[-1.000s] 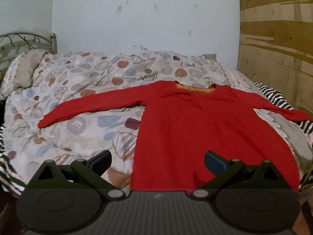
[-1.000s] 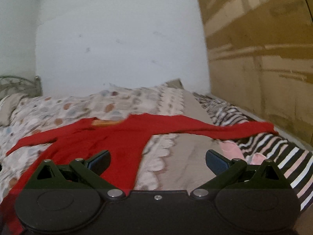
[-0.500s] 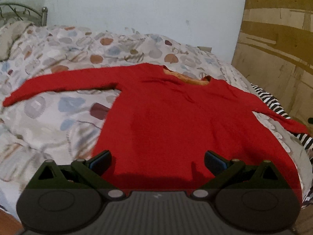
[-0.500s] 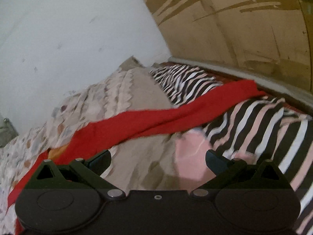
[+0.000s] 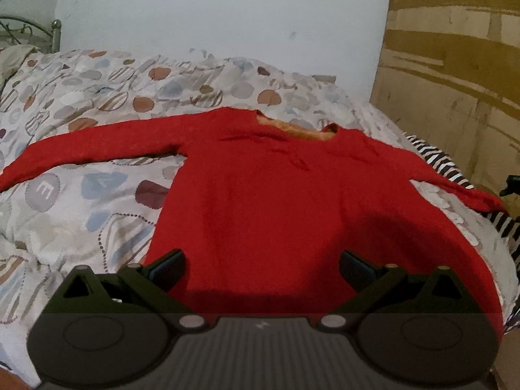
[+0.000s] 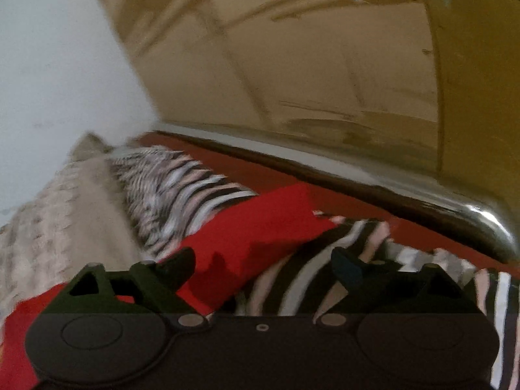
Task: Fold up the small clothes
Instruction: 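Reach the right gripper to the sweater sleeve cuff and grasp it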
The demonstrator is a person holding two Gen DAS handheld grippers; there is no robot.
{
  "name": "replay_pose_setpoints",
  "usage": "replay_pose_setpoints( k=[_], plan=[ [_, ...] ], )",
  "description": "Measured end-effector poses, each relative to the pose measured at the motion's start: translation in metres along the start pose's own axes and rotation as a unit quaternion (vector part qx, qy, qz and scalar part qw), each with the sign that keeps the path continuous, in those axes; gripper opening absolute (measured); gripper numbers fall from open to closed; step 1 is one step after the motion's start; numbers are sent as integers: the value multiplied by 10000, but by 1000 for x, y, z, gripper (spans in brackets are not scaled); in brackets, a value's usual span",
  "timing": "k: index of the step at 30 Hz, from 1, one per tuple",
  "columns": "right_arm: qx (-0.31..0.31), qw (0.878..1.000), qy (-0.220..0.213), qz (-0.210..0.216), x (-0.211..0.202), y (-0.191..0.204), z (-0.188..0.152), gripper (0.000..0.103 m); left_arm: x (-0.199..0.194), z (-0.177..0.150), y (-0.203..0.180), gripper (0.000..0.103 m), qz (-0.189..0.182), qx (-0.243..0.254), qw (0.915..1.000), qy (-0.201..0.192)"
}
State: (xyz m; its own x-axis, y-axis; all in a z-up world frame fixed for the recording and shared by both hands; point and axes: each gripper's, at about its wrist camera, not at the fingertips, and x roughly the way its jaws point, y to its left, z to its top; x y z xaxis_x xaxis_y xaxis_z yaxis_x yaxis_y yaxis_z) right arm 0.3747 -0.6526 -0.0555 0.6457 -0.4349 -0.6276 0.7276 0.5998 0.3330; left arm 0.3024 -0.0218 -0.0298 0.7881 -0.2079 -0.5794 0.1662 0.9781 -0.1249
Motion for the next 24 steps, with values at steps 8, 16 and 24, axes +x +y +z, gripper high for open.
replay_pose_setpoints(
  k=[8,16,24],
  plan=[
    [1199,9920,361,-171,37,-30,11,72,-4,10,1,103,180,58,9998,18],
    [2167,9759,100,227,37,-51,17,7,-13,14,10,103,270,50,9996,-43],
    [911,9900,-991,425,-24,15,43,6,-32,19,27,103,314,-120,9991,-259]
  ],
)
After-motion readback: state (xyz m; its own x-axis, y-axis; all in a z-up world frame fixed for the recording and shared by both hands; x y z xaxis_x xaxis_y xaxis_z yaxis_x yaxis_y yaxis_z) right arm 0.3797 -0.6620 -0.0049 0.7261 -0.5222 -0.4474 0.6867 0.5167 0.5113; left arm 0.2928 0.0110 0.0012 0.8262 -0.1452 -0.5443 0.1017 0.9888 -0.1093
